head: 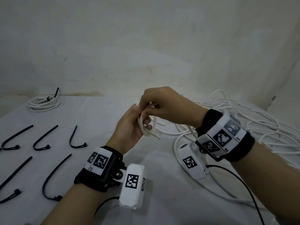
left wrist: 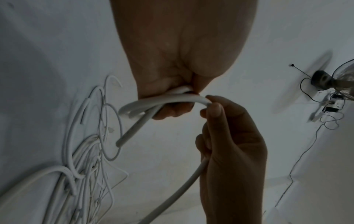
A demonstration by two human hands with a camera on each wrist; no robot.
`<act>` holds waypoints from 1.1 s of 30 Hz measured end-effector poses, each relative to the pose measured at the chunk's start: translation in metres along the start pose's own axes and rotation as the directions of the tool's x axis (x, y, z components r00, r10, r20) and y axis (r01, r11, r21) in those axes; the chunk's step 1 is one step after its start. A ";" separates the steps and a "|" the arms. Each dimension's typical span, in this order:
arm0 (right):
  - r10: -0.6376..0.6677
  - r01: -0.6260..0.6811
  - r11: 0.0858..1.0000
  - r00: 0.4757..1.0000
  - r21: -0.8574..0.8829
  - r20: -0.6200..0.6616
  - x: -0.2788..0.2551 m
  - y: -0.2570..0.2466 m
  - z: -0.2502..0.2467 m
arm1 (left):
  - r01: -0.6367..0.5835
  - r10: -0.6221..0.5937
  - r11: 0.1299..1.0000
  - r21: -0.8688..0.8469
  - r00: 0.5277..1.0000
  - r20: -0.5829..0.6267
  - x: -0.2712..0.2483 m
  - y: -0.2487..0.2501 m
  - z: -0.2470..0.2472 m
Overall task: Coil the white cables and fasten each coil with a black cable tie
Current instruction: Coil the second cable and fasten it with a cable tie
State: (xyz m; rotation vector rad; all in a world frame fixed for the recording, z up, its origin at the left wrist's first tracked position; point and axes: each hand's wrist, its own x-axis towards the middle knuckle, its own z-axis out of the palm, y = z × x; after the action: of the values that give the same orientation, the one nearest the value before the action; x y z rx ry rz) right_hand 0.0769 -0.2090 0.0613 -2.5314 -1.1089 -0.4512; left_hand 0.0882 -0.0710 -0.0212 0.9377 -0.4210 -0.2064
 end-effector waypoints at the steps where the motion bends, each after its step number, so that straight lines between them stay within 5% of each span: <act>1: 0.018 -0.018 1.000 1.000 0.020 -0.019 0.000 0.002 0.000 | 0.019 -0.019 1.000 0.002 1.000 0.009 0.000 0.001 0.000; 12: 0.292 -0.291 0.956 0.948 0.031 -0.123 0.003 0.023 0.011 | 0.094 -0.077 0.963 -0.252 0.994 0.077 -0.002 0.008 -0.002; 14: 0.349 -0.325 0.929 0.929 0.178 -0.125 0.002 0.023 0.017 | 0.083 -0.068 0.961 -0.264 0.996 0.064 -0.003 0.010 -0.001; 18: 0.493 -0.397 0.658 0.869 0.640 0.033 -0.001 0.019 0.021 | 0.087 -0.082 0.988 -0.132 0.996 0.041 -0.003 0.013 -0.002; 25: 0.473 -0.465 0.350 0.837 0.813 0.275 -0.002 0.014 0.023 | 0.172 -0.172 0.985 -0.004 0.985 -0.032 0.001 0.021 -0.009; 33: 0.479 -0.491 0.385 0.830 0.781 0.286 0.006 0.007 0.029 | 0.233 -0.237 0.964 -0.125 0.971 -0.020 0.001 0.023 -0.016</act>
State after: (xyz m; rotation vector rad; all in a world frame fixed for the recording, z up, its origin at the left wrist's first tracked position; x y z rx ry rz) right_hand 0.0903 -0.1966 0.0370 -1.7949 -0.3263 0.2483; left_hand 0.0959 -0.0465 -0.0105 0.8688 -0.2610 -0.4272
